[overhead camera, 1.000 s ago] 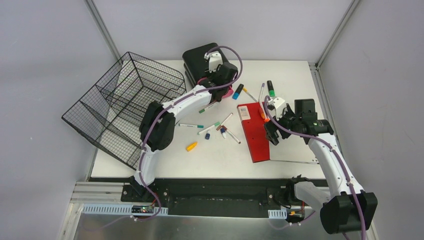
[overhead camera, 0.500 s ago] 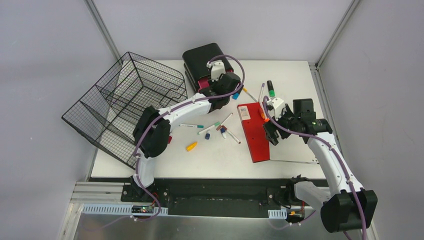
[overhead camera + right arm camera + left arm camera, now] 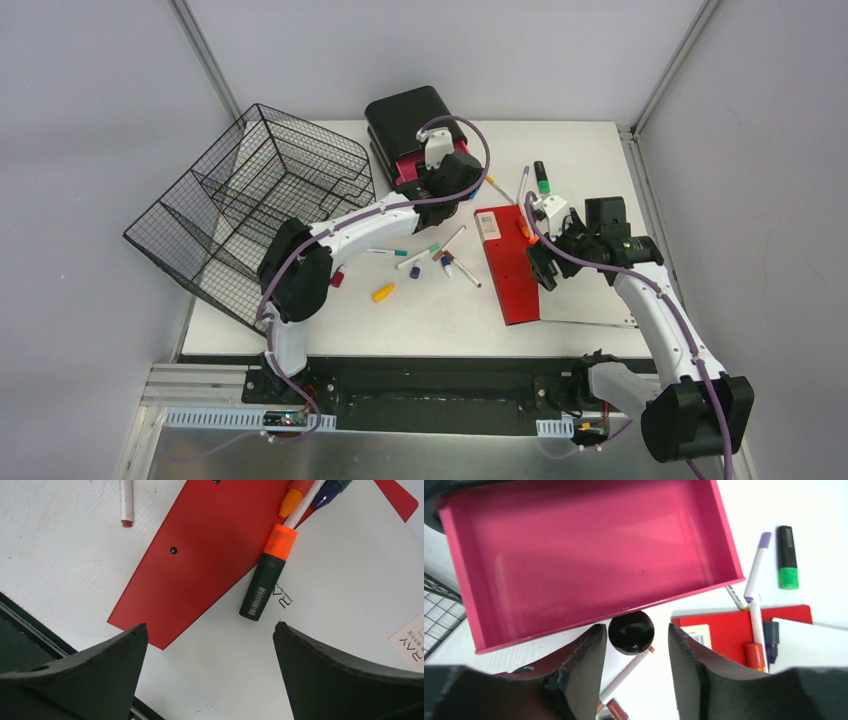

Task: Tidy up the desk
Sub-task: Open the drawer in the storage box.

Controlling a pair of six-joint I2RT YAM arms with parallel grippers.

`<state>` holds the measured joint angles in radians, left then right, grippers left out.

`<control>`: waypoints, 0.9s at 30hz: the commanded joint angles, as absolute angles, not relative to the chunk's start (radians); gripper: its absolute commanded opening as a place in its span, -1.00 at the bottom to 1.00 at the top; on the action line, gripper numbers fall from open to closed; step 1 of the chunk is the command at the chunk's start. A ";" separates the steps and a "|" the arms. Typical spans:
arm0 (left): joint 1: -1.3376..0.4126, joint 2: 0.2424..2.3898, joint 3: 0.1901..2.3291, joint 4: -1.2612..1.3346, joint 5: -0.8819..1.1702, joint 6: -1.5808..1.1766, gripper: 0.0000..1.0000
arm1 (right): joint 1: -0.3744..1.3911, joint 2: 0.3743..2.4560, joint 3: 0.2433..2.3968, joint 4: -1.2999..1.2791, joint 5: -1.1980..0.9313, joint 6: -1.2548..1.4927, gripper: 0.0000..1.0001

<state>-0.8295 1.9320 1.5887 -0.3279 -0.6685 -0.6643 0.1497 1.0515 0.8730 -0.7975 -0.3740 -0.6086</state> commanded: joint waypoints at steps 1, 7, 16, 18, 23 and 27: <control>-0.849 1.845 1.572 -0.294 -0.582 -0.652 0.10 | 0.156 1.053 0.876 -0.770 -0.367 -0.622 1.00; -0.849 1.781 1.526 -0.288 -0.472 -0.530 0.35 | 0.156 1.058 0.876 -0.774 -0.370 -0.624 0.99; -0.850 1.673 1.403 -0.275 -0.333 -0.363 0.68 | 0.156 1.063 0.876 -0.777 -0.373 -0.627 1.00; -0.850 1.647 1.371 -0.272 -0.298 -0.328 0.74 | 0.156 1.065 0.876 -0.778 -0.373 -0.629 1.00; -0.850 1.555 1.263 -0.250 -0.182 -0.230 0.84 | 0.156 1.066 0.875 -0.779 -0.378 -0.629 0.99; -0.848 1.467 1.156 -0.221 -0.055 -0.193 0.96 | 0.158 1.082 0.868 -0.778 -0.449 -0.611 0.99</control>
<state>-0.8448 1.5803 1.2304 -0.2855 -0.2100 -0.2726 0.1501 1.0679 0.8730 -0.7979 -0.3824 -0.6117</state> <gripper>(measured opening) 0.956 0.996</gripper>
